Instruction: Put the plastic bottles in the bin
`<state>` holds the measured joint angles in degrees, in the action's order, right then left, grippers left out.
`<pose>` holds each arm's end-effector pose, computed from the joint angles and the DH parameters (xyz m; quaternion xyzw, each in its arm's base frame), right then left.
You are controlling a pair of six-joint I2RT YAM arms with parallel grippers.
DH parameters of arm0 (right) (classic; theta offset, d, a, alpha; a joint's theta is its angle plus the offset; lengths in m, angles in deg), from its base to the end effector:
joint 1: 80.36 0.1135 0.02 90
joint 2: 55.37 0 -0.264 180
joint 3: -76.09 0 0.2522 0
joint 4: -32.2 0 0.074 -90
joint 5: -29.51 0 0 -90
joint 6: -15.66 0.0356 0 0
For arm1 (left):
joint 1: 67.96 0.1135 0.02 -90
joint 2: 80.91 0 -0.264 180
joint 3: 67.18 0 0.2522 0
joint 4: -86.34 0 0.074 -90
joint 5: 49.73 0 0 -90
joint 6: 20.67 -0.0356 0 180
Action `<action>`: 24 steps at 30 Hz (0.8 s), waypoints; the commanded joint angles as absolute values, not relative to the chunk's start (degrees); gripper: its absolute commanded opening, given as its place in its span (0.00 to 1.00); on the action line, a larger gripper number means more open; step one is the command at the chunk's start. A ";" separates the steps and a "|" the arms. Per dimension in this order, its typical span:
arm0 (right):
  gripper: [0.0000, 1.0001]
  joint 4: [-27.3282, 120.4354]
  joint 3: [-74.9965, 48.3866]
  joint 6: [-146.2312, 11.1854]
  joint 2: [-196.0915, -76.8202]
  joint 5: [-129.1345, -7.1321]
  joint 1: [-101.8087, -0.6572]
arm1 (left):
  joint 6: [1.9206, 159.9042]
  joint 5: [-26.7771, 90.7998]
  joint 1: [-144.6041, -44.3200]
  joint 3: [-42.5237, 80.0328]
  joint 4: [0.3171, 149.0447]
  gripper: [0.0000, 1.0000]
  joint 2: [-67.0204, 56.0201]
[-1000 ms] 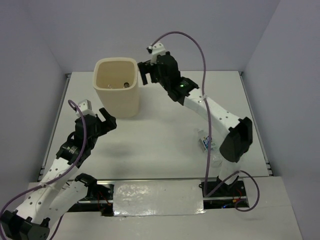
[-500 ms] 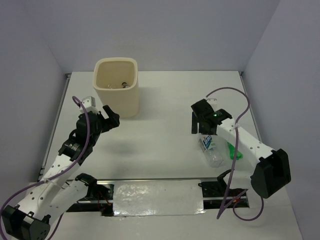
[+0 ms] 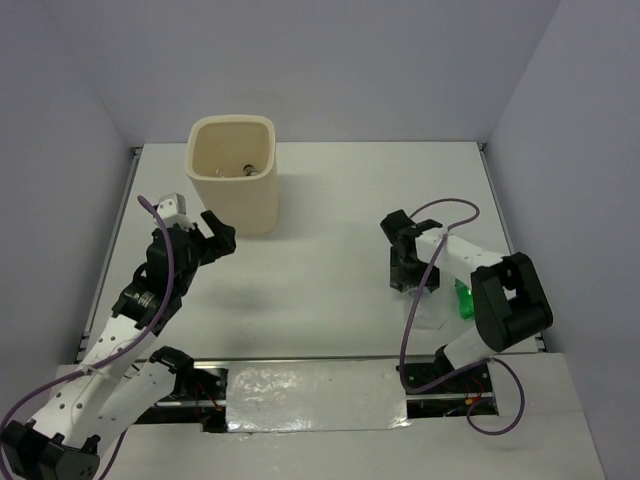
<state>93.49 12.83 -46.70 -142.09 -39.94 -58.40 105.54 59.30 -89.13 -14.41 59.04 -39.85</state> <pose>0.2329 0.0804 0.1698 0.0569 0.9813 -0.1429 0.1156 0.1642 -0.0511 0.3092 -0.2019 0.7657 -0.1708 0.5863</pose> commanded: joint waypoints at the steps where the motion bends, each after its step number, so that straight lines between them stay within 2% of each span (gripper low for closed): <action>1: 0.68 89.20 9.43 -48.94 -142.30 -43.61 -58.39 | 104.93 61.01 -88.88 -13.78 60.54 0.99 -39.86; 2: 0.56 89.11 8.72 -49.29 -141.78 -44.05 -58.30 | 105.02 61.19 -88.79 -13.86 60.45 0.99 -39.95; 4: 0.47 88.41 6.09 -50.69 -138.53 -46.42 -58.12 | 105.19 61.63 -88.79 -13.78 60.10 0.99 -40.21; 5: 0.45 88.15 4.77 -51.48 -137.30 -47.47 -57.86 | 105.28 61.80 -88.88 -13.78 60.01 0.99 -40.30; 8: 0.45 84.90 -2.78 -54.46 -132.55 -50.37 -54.53 | 105.72 62.24 -88.88 -13.69 59.57 0.99 -40.91; 12: 0.43 71.67 -15.32 -57.98 -130.87 -50.74 -48.38 | 106.77 62.95 -88.88 -13.86 58.78 0.99 -41.44; 15: 0.41 62.88 -24.29 -58.69 -137.08 -46.34 -43.02 | 108.18 62.86 -88.88 -12.55 57.20 0.99 -41.09; 21: 0.39 41.71 -39.33 -57.47 -148.79 -53.01 -40.99 | 110.20 64.87 -88.79 -11.93 51.85 0.99 -42.23; 24: 0.39 35.68 -47.69 -57.90 -156.60 -54.42 -39.32 | 111.08 65.76 -88.88 -12.19 49.82 0.99 -43.90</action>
